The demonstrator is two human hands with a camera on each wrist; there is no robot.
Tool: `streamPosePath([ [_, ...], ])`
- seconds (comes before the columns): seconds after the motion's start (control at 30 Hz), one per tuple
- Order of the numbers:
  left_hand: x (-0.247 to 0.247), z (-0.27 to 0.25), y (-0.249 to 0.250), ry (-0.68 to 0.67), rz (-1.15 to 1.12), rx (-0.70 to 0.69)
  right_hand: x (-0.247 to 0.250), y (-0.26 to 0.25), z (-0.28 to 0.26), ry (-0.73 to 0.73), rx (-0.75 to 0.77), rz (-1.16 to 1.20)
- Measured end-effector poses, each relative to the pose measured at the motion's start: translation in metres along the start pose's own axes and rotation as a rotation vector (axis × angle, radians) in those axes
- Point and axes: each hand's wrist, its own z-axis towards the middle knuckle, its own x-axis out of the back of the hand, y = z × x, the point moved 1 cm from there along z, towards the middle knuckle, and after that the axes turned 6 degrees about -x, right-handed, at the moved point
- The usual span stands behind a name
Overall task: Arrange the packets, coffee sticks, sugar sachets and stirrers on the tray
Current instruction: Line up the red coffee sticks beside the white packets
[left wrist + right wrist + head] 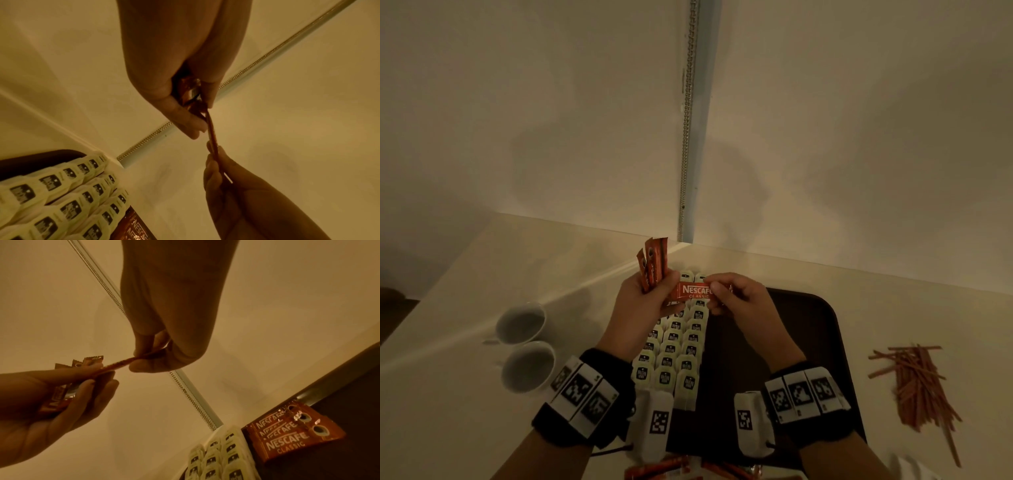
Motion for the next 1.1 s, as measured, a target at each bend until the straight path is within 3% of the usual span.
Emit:
streamPosePath([
  [0.13, 0.001, -0.003, 0.0, -0.056, -0.002, -0.007, 0.001, -0.005, 0.001, 0.066, 0.1, -0.11],
  [0.33, 0.002, -0.001, -0.002, -0.047, 0.06, -0.05, -0.003, -0.013, -0.001, -0.058, 0.174, -0.104],
  [0.63, 0.003, -0.002, 0.004, -0.048, 0.25, -0.177, 0.004, -0.01, 0.001, -0.042, 0.103, -0.066],
  [0.83, 0.007, 0.002, -0.003, -0.04, 0.262, -0.129, 0.026, -0.013, 0.008, -0.112, 0.064, -0.367],
  [1.0, 0.014, -0.001, -0.008, 0.013, 0.119, -0.028, 0.065, 0.01, 0.025, 0.149, 0.04, -0.577],
  [1.1, 0.023, -0.005, -0.011, 0.035, 0.06, 0.056, 0.087, 0.05, 0.03, 0.193, -0.097, -0.613],
])
